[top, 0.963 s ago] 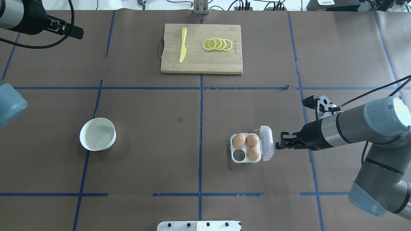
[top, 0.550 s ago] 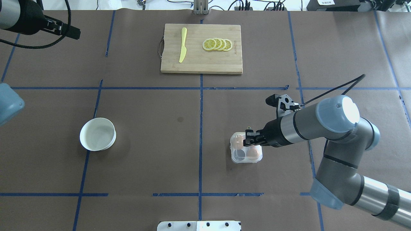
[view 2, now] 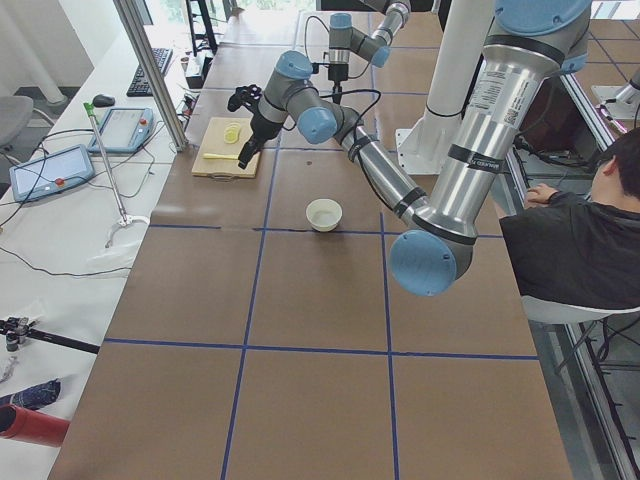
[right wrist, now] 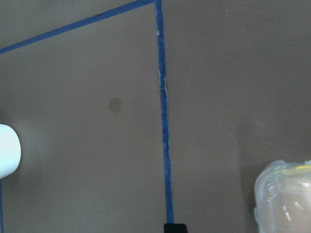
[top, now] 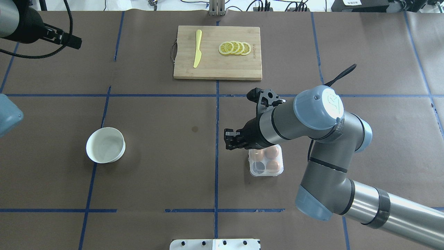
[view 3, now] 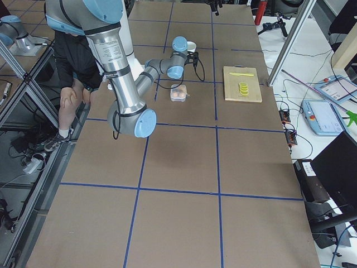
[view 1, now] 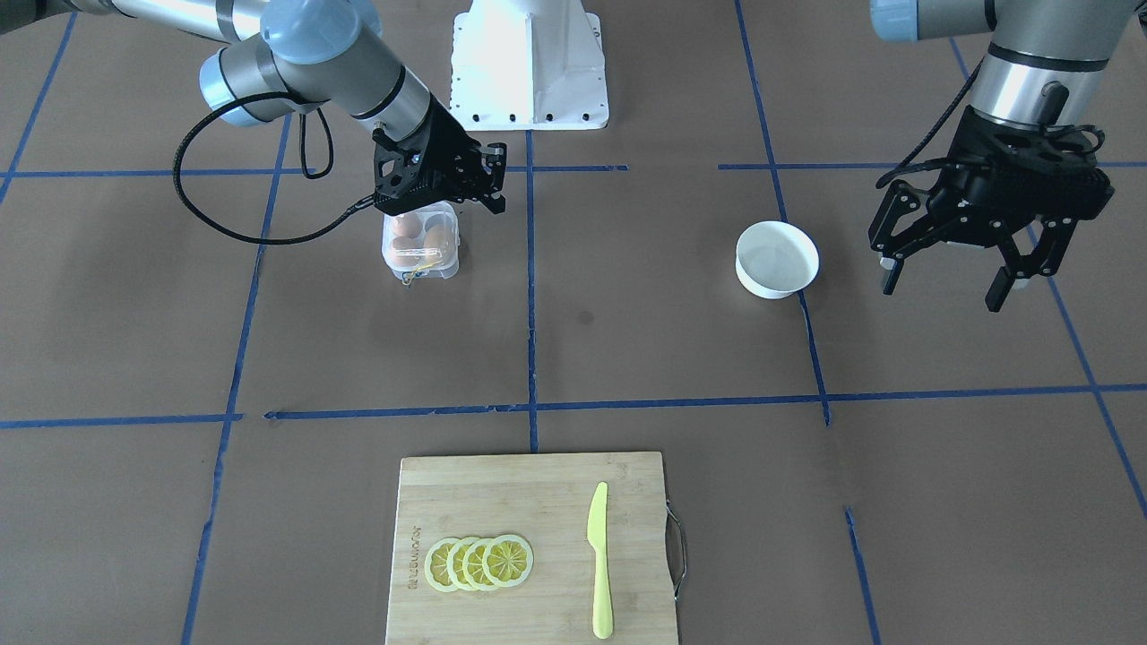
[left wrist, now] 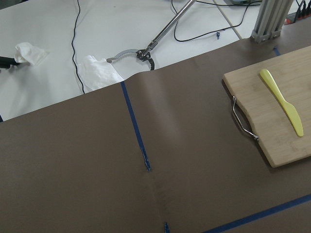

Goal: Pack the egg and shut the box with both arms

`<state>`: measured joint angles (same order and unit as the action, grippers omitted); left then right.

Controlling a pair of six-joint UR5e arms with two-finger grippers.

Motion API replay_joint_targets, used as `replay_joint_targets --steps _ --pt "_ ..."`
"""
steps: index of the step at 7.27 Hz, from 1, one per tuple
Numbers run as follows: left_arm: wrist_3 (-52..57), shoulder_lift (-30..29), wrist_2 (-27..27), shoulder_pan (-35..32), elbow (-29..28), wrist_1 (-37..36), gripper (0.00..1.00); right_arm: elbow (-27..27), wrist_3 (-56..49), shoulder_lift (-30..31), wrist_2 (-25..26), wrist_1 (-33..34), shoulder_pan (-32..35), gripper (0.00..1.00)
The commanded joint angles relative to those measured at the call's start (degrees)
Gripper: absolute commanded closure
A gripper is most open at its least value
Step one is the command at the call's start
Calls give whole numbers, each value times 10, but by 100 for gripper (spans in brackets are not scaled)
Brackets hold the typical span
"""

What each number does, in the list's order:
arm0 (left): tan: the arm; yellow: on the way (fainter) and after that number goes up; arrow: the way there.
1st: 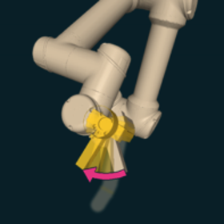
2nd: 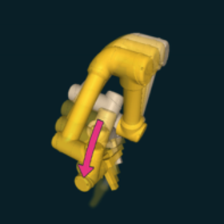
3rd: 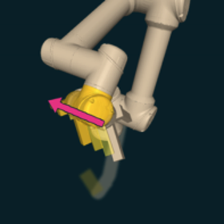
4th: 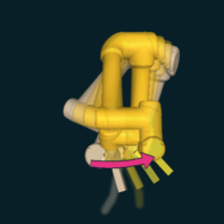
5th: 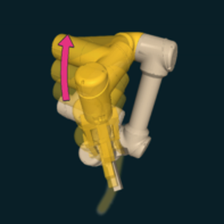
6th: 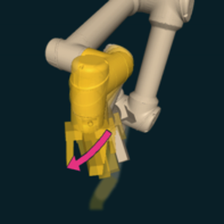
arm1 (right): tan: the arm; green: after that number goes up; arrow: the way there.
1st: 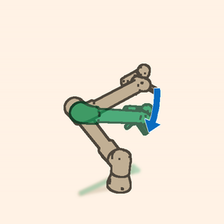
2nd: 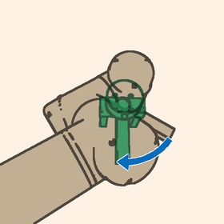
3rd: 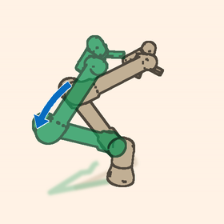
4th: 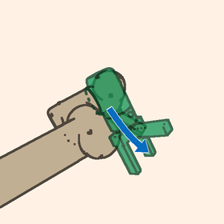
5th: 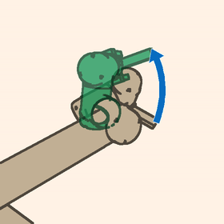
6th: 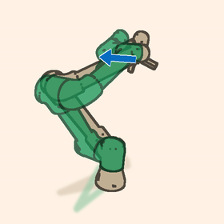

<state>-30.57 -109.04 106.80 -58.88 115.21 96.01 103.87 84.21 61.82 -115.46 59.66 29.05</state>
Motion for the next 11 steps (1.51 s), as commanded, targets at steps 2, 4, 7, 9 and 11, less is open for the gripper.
replay_joint_targets --steps 2,4,7,9,11 --pt "119 51 43 -25 -6 2 0 32 -3 -9 20 30 55 0" --pt "224 94 61 -83 -8 1 0 64 -78 -7 12 147 119 0" --pt "380 123 104 -174 -75 2 0 70 -371 4 -33 354 258 0" --pt "416 124 111 -226 -123 0 0 68 -614 71 -89 436 369 0" --pt "469 135 192 -279 -184 2 0 63 -813 169 -125 440 453 0"
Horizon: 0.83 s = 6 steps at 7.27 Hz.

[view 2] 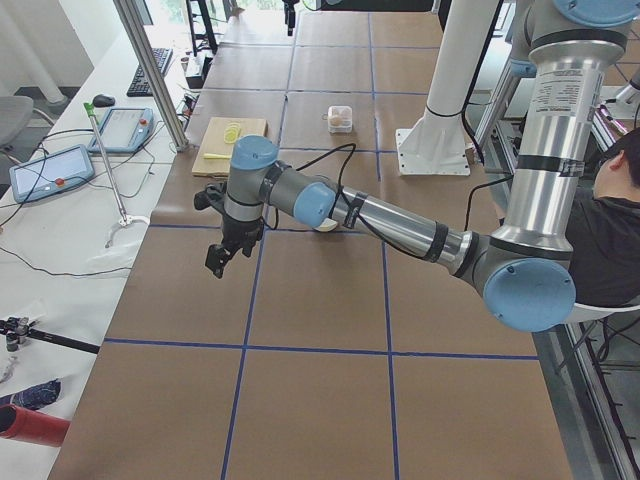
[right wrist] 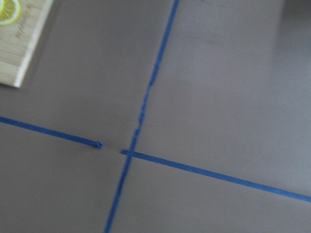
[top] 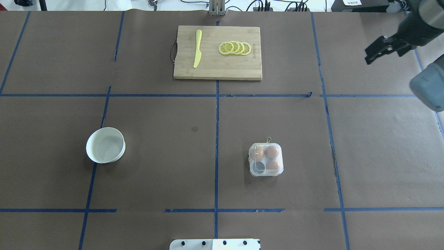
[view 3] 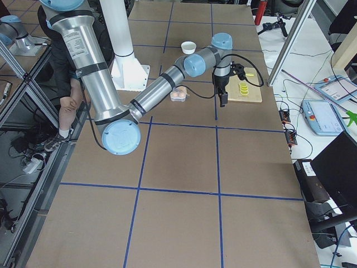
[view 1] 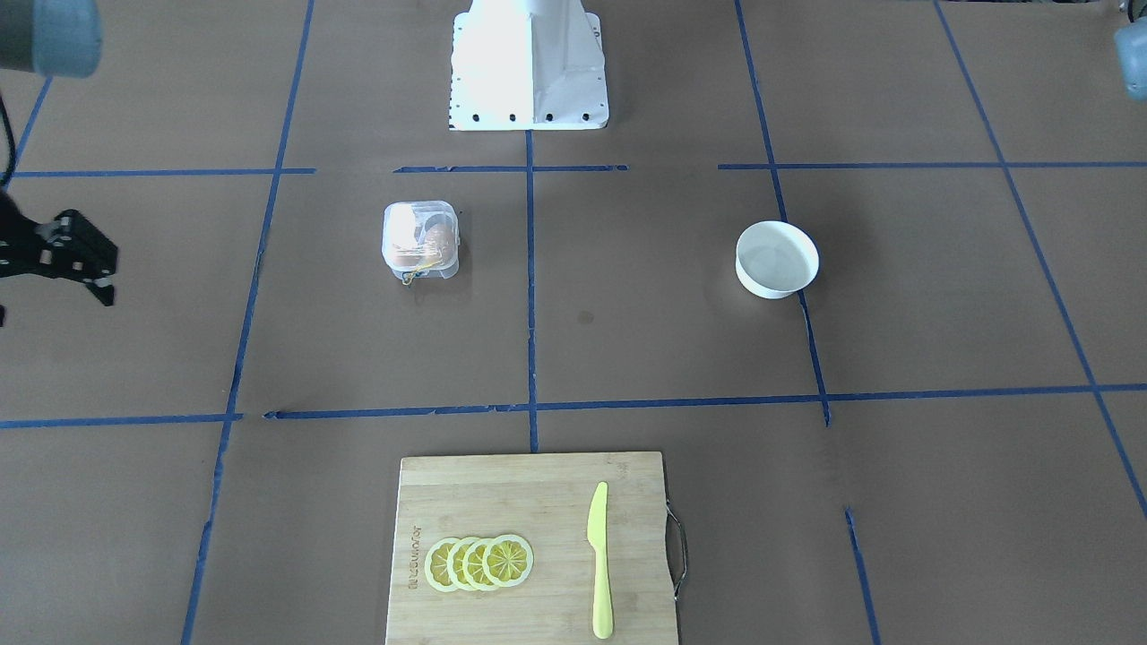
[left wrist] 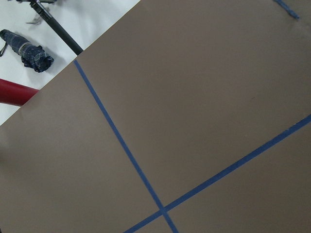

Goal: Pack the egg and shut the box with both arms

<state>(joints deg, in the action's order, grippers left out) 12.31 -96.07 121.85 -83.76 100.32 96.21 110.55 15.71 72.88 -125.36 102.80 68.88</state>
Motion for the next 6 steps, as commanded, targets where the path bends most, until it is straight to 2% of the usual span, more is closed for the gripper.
replay_joint_targets --steps 1,2,3,4,6 --pt "59 15 43 -37 -47 1 0 -18 -172 105 -40 3 99 0" --pt "57 18 42 -36 -47 2 0 -27 -171 136 -40 0 109 0" --pt "58 20 35 -36 -50 -1 0 -80 -172 131 -25 -5 109 0" --pt "60 32 36 -35 -57 1 0 -102 -169 141 -28 -26 110 0" --pt "57 32 40 -36 -108 0 0 -104 -165 174 -51 -52 148 0"
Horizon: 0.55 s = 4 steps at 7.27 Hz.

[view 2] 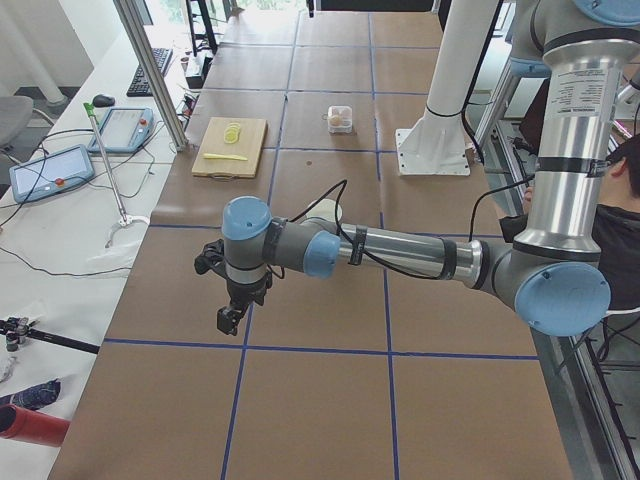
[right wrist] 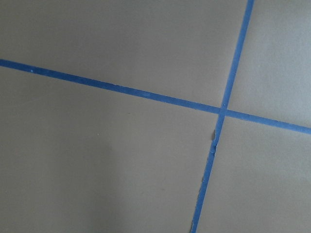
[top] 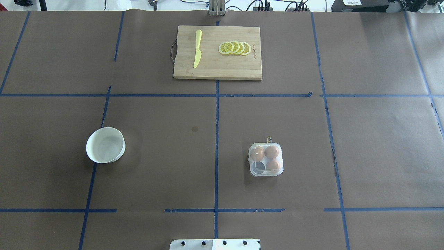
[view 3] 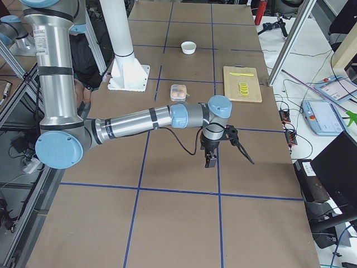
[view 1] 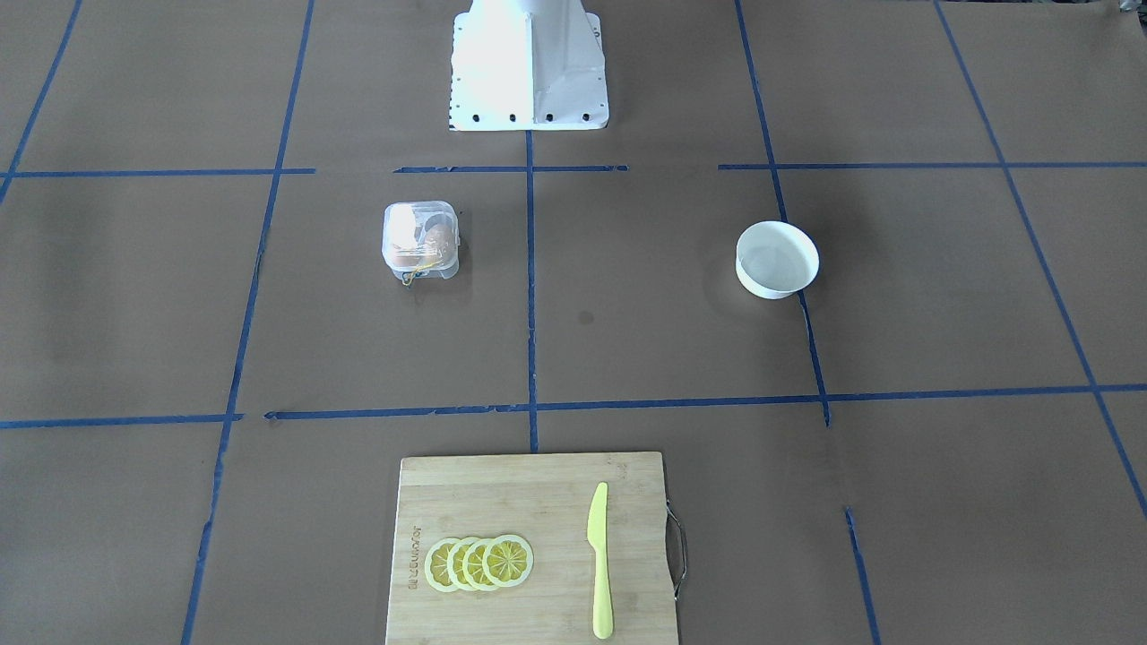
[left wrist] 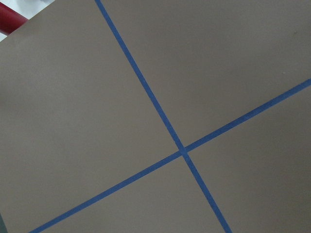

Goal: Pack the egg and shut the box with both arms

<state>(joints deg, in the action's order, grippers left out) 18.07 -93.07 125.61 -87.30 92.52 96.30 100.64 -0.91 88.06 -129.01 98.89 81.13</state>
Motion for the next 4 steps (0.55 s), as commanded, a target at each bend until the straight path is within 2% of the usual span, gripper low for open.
replay_joint_targets --steps 1,2,4 --pt "1 2 4 0 -47 -7 0 -7 1 36 -39 -13 39 0" --pt "2 3 6 0 -65 -6 0 -8 0 49 -94 -14 57 0" --pt "0 3 26 -1 -86 -7 0 -8 -1 59 -106 -19 72 0"
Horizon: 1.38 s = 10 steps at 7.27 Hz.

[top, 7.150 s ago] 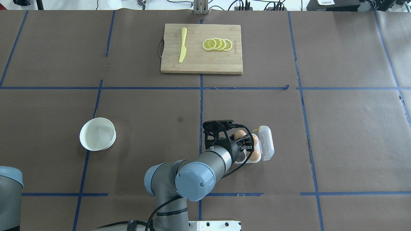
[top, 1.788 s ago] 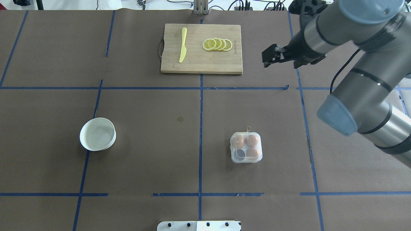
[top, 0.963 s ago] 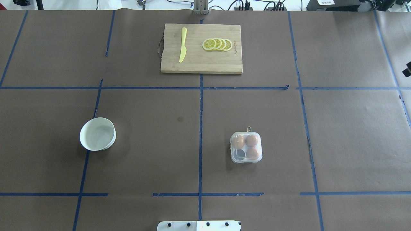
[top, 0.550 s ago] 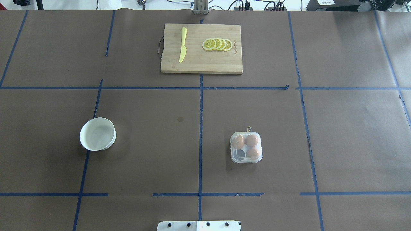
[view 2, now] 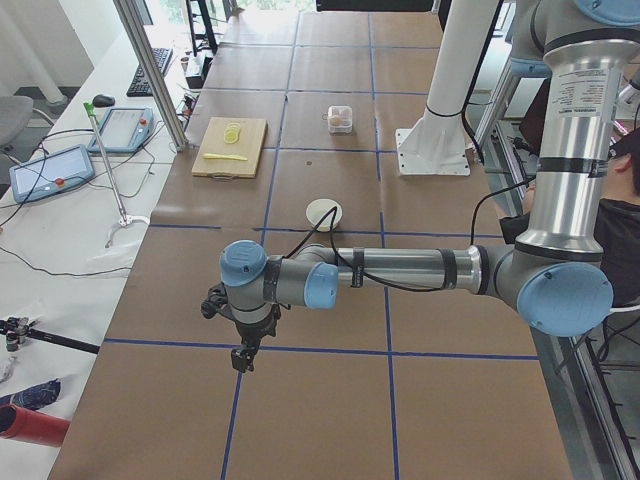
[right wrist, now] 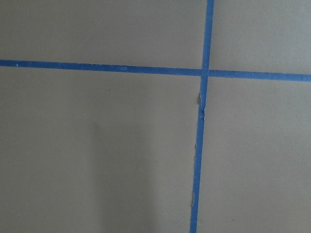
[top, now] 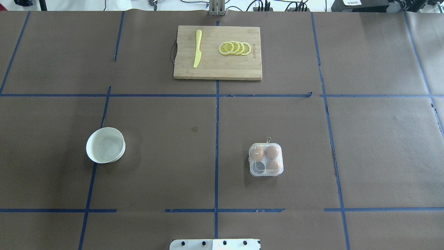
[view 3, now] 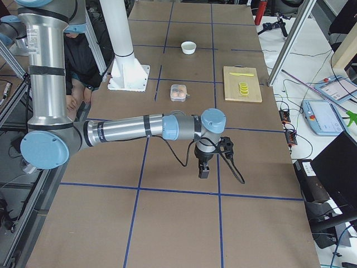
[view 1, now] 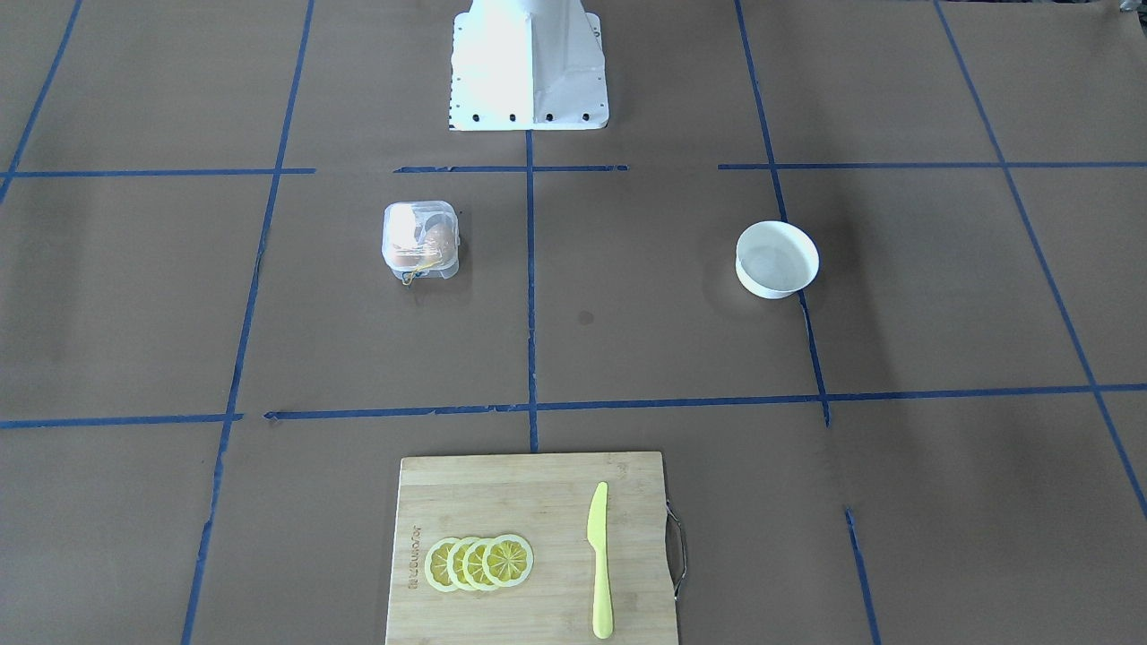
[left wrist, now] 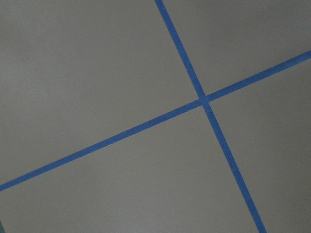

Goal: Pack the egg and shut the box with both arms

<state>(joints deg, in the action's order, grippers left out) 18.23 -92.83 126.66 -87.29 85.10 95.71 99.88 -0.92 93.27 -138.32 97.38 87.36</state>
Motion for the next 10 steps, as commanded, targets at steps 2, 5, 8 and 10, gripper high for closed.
replay_joint_targets --steps 2,5,8,10 --pt "-5 -5 51 -1 32 -51 0 -36 0 15 -10 -72 10 0" --pt "-126 -1 78 -7 60 -74 0 -65 31 17 -10 -106 17 0" --pt "-213 0 116 -16 58 -71 0 -64 59 17 -11 -107 17 0" --pt "-214 5 116 -24 45 -27 0 -64 58 20 -10 -107 17 0"
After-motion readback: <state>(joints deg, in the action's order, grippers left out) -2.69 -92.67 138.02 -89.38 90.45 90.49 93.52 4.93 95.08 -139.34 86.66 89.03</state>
